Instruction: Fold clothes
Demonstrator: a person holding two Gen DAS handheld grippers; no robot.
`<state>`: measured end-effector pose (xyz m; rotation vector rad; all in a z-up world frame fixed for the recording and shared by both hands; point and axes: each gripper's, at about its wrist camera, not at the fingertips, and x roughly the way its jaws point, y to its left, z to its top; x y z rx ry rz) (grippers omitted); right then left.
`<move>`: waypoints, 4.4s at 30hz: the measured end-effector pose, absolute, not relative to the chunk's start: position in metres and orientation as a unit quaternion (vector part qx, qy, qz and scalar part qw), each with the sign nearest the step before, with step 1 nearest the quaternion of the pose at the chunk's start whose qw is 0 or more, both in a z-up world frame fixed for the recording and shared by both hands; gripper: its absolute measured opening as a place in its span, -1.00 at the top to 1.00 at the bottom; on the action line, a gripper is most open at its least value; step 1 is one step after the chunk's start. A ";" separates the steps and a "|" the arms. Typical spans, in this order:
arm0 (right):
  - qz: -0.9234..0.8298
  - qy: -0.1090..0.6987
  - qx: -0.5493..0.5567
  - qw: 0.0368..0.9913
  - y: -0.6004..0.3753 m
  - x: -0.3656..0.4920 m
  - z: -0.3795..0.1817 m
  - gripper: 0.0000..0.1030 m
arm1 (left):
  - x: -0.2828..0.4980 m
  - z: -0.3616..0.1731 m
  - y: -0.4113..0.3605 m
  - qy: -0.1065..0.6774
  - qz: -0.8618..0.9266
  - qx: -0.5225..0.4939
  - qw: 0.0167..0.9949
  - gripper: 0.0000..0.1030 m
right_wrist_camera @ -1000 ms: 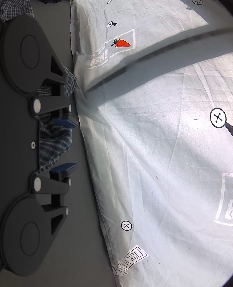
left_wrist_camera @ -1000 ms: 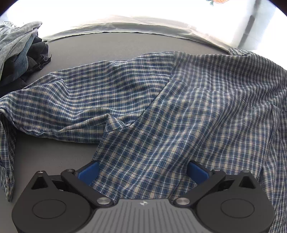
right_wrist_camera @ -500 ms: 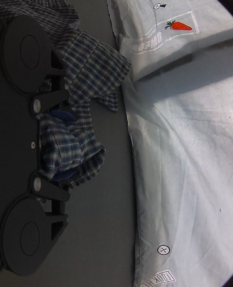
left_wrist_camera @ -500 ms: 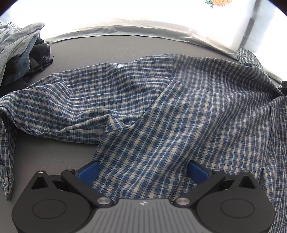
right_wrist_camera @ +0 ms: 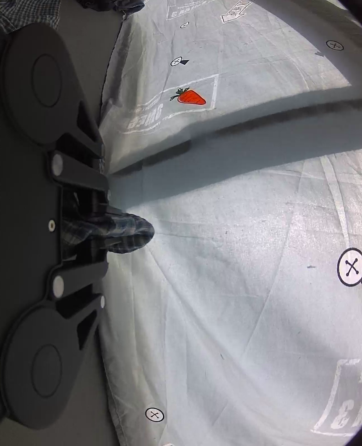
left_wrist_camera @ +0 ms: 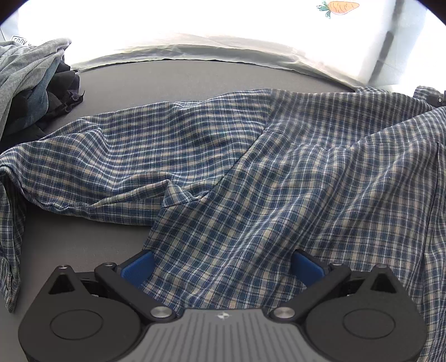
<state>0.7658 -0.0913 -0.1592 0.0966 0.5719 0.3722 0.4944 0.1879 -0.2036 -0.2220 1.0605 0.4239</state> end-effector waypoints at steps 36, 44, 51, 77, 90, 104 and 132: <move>-0.051 0.477 0.047 0.876 -0.234 0.342 -0.200 0.20 | 0.307 -0.210 0.030 0.536 0.013 -0.003 0.844 -1.00; -0.094 0.459 0.046 0.882 -0.271 0.295 -0.187 0.17 | 0.294 -0.211 0.021 0.513 0.047 -0.013 0.857 -1.00; -0.135 0.434 0.092 0.886 -0.347 0.285 -0.195 0.13 | 0.292 -0.208 0.011 0.527 0.142 -0.067 0.836 -1.00; 0.013 0.385 0.026 0.922 -0.476 0.342 -0.198 0.96 | 0.252 -0.205 -0.111 0.523 0.274 -0.154 0.792 -1.00; -0.174 0.302 0.009 0.937 -0.596 0.372 -0.141 0.97 | 0.249 -0.207 -0.113 0.509 0.294 -0.161 0.793 -1.00; -0.082 0.403 0.178 0.894 -0.580 0.381 -0.210 -0.26 | 0.253 -0.207 -0.110 0.510 0.299 -0.165 0.790 -1.00; -0.204 0.407 0.068 0.888 -0.639 0.409 -0.199 0.94 | 0.265 -0.212 -0.108 0.506 0.299 -0.167 0.792 -1.00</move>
